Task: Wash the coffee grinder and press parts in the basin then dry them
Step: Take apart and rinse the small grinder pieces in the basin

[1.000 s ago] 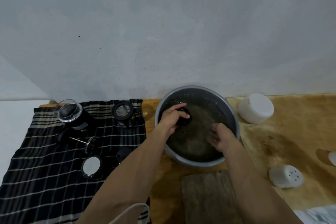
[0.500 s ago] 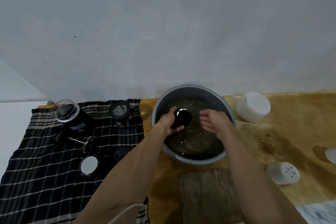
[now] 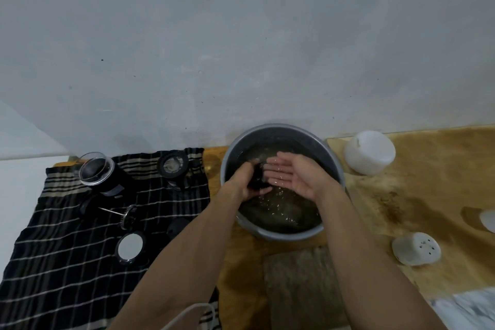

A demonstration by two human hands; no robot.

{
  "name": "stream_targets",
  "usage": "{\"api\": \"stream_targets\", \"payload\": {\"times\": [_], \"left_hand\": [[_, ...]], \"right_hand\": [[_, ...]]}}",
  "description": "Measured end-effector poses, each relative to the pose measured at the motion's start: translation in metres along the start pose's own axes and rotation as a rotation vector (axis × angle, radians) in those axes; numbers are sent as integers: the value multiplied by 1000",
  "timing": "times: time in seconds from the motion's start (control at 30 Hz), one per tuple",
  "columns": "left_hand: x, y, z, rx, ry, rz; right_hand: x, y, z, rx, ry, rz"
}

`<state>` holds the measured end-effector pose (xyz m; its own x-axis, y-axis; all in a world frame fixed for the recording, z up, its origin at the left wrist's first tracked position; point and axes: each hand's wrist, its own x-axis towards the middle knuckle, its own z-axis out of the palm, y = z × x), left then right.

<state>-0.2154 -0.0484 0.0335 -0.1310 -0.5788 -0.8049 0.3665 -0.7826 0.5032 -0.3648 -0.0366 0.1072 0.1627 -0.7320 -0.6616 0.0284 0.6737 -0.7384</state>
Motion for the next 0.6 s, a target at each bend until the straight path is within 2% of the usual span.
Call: {"api": "stream_targets", "payload": {"times": [0.1, 0.2, 0.3, 0.4, 0.5, 0.6], "left_hand": [[-2, 0, 1, -19, -75, 73], [-2, 0, 3, -36, -115, 227], [1, 0, 2, -91, -126, 348], [-4, 4, 2, -162, -193, 423], [-6, 6, 1, -183, -206, 412], [-11, 4, 2, -155, -159, 255]], "right_hand": [[2, -7, 0, -152, 87, -49], [4, -1, -11, -152, 244, -44], [1, 13, -22, -139, 403, 22], [-2, 25, -28, -88, 470, 139], [0, 38, -31, -11, 483, 227], [4, 44, -29, 272, 413, 244]]}}
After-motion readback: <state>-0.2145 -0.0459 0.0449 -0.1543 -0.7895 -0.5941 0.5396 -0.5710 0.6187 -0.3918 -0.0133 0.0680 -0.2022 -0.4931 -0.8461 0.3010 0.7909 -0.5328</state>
